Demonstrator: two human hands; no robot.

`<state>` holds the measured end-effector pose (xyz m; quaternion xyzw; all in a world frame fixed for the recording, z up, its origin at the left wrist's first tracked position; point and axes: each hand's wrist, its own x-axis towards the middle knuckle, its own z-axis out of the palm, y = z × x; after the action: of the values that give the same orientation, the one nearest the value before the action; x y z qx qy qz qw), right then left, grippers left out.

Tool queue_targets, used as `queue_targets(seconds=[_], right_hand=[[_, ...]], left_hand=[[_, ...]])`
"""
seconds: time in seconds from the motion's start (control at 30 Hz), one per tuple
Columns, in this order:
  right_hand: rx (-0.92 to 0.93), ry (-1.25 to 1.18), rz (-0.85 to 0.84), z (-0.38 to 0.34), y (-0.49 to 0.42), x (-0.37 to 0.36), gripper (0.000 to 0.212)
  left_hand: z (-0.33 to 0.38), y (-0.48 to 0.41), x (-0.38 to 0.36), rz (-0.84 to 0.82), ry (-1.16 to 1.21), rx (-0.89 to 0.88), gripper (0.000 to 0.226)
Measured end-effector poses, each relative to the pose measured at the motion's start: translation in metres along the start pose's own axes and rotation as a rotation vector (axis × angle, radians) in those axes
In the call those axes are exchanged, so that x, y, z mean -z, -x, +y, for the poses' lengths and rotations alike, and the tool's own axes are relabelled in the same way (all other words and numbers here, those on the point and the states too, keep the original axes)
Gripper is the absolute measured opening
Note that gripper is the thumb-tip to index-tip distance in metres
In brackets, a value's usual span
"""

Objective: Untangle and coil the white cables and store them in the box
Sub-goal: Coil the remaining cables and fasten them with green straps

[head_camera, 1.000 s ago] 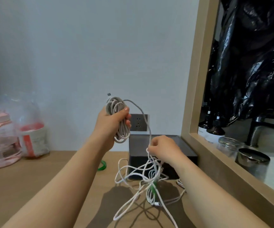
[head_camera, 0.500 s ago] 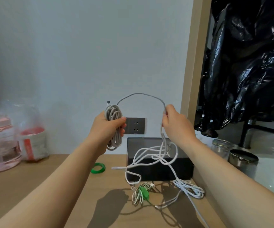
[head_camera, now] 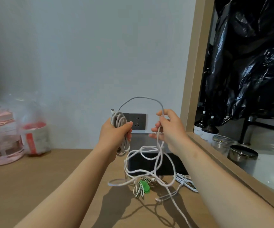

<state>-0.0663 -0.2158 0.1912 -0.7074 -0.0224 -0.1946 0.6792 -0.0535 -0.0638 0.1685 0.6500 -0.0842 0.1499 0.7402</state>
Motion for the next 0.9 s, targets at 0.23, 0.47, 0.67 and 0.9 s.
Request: queue_targets(seconds=[0.23,0.47,0.67,0.9], right_hand=[[0.051,0.289,-0.134,0.035,0.031,0.003,0.028],[0.187,0.203,-0.185,0.049,0.048,-0.001,0.027],[0.343,0.58,-0.327,0.067,0.062,-0.004,0.031],[0.427,0.721,-0.337,0.093,0.068,-0.009,0.028]], left_hand=[[-0.021,0.013,0.009,0.054,0.156,0.198,0.024],[-0.037,0.019,0.004,0.055,0.143,0.265,0.04],[-0.05,0.008,0.007,0.179,0.274,0.471,0.058],[-0.058,0.013,0.0,0.14,0.36,0.615,0.054]])
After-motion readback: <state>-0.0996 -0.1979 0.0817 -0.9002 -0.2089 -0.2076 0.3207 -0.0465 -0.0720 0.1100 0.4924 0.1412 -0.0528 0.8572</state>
